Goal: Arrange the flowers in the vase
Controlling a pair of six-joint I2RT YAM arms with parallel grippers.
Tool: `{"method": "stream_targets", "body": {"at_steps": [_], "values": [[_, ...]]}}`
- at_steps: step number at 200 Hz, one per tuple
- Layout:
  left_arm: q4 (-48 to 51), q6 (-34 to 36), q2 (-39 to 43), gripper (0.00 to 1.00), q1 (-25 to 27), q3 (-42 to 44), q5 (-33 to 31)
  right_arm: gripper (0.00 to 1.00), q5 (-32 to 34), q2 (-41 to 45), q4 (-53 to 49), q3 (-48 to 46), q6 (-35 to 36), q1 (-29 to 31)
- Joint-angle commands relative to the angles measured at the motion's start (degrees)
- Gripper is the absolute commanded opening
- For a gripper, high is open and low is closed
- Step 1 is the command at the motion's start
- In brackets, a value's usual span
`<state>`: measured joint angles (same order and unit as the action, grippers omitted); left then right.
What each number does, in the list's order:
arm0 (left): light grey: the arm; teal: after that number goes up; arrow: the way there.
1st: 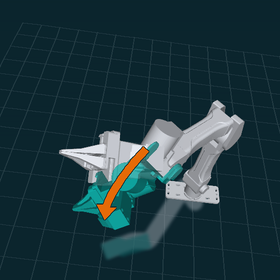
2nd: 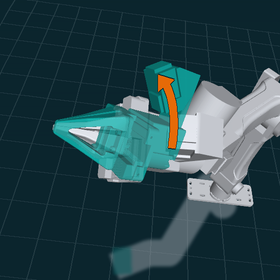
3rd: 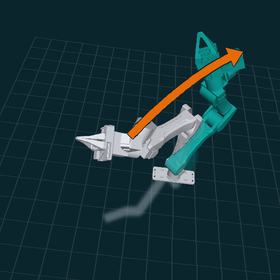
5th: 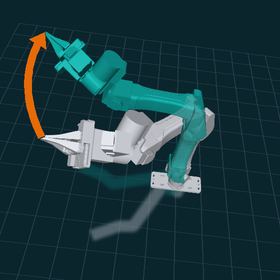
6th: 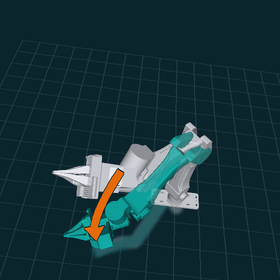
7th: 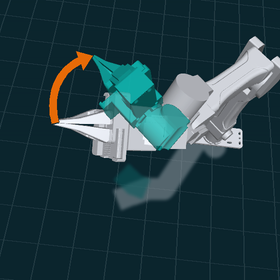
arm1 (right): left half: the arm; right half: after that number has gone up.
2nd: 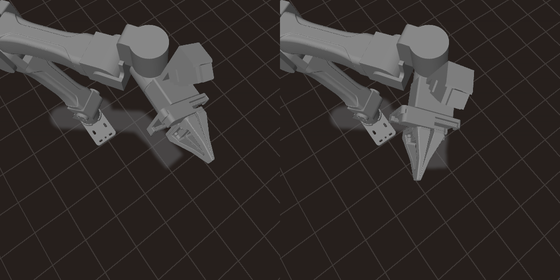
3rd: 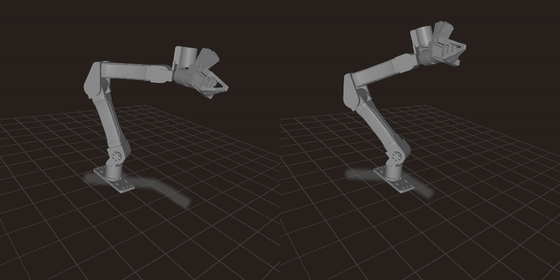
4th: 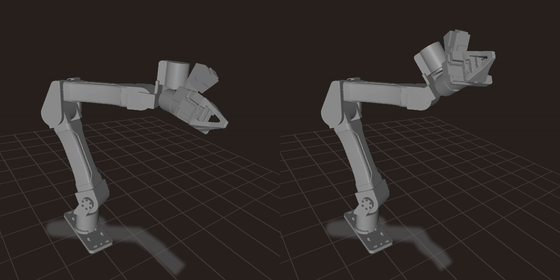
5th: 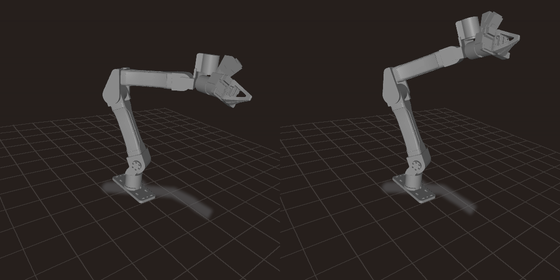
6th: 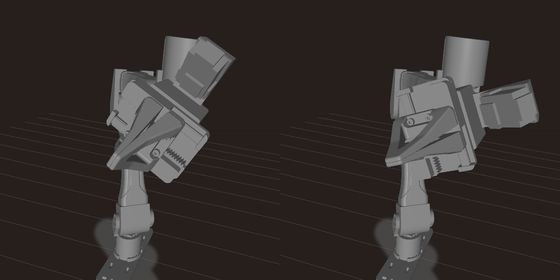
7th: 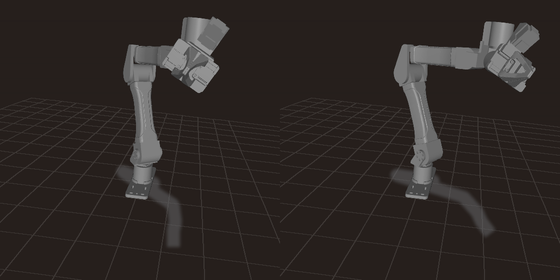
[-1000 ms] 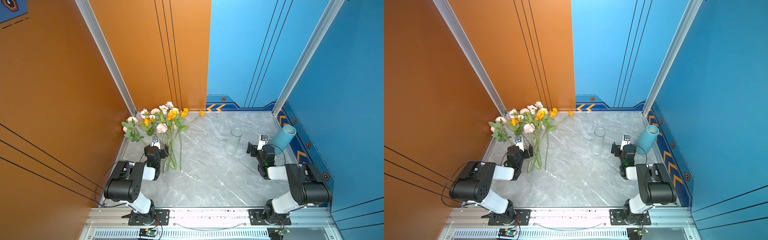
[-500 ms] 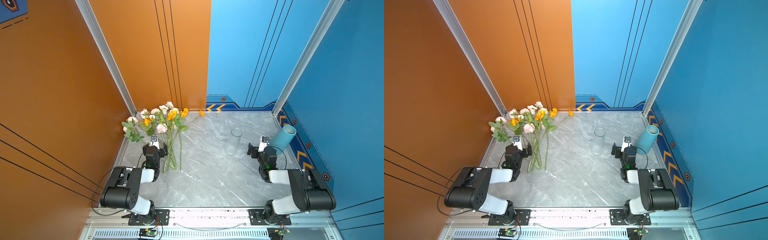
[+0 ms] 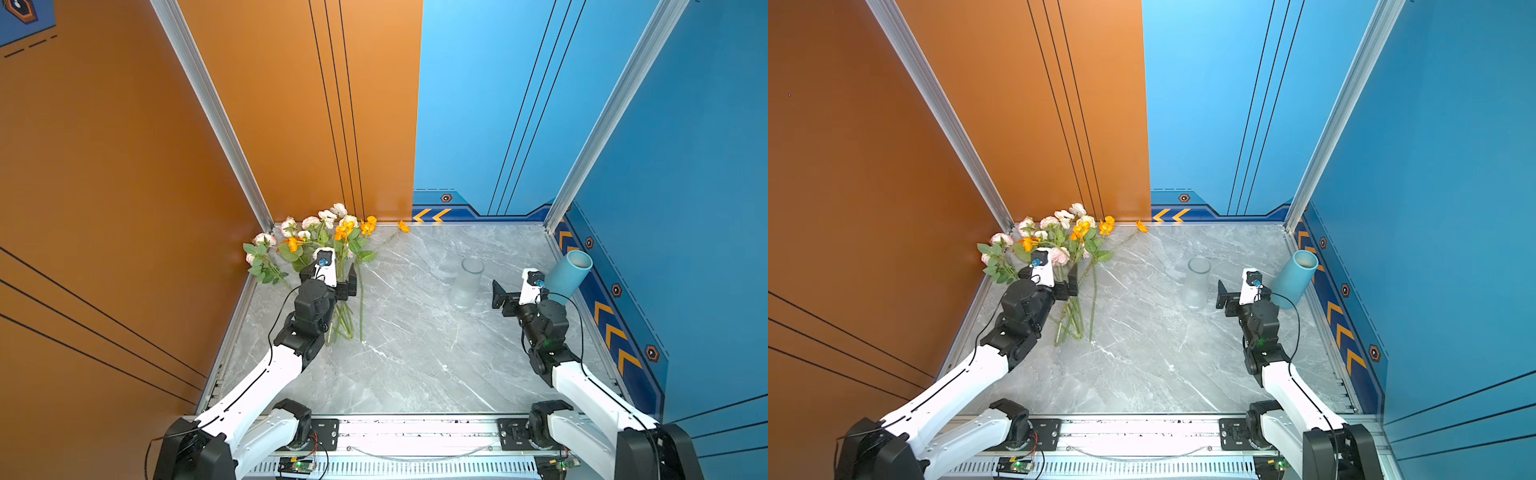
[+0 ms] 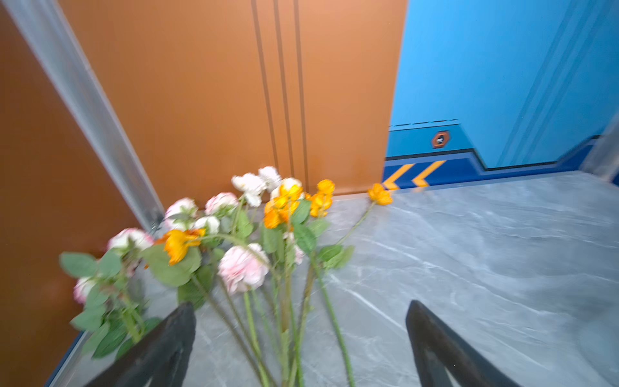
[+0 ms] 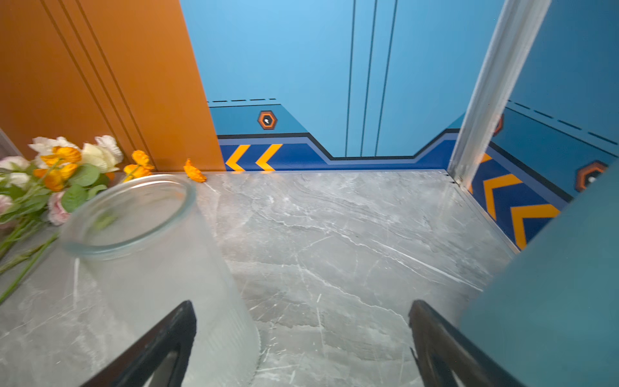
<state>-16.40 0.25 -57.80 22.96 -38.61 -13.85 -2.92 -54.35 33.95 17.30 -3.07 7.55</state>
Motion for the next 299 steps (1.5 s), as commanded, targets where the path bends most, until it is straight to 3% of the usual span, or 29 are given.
{"method": "stream_targets", "body": {"at_steps": [1,20,57,80,98,127,233,274,299], "values": [[13.8,1.6,-3.6,0.98,2.4,-9.6,18.2,1.0,-7.2,1.2,-3.8,1.7,3.2,1.9],[20.3,5.8,-8.3,0.98,6.0,-18.4,29.3,1.0,-8.6,0.4,-4.8,3.1,4.2,3.3],[23.1,16.7,-13.3,0.98,11.2,-25.8,33.0,1.0,-14.6,-5.3,-2.2,6.9,2.9,4.4],[21.5,19.8,-14.8,0.98,11.8,-24.5,34.5,1.0,-14.5,-8.8,-0.3,9.0,2.9,5.8],[15.5,19.2,-14.5,0.98,12.1,-18.7,33.6,1.0,-15.4,-11.4,0.5,10.4,2.6,5.9],[14.8,20.7,-12.4,0.98,14.5,-16.6,29.3,1.0,-14.7,-14.4,2.8,11.3,2.6,6.2],[14.6,21.7,-11.5,0.98,16.9,-16.0,27.1,1.0,-12.3,-26.7,10.8,16.3,3.2,6.3],[14.6,21.8,-11.9,0.98,17.2,-16.0,26.7,0.88,-11.7,-28.9,12.7,17.0,3.4,6.3],[14.6,21.8,-11.9,0.98,17.4,-16.0,26.3,0.72,-11.9,-29.4,12.8,17.3,3.2,6.3]]}}
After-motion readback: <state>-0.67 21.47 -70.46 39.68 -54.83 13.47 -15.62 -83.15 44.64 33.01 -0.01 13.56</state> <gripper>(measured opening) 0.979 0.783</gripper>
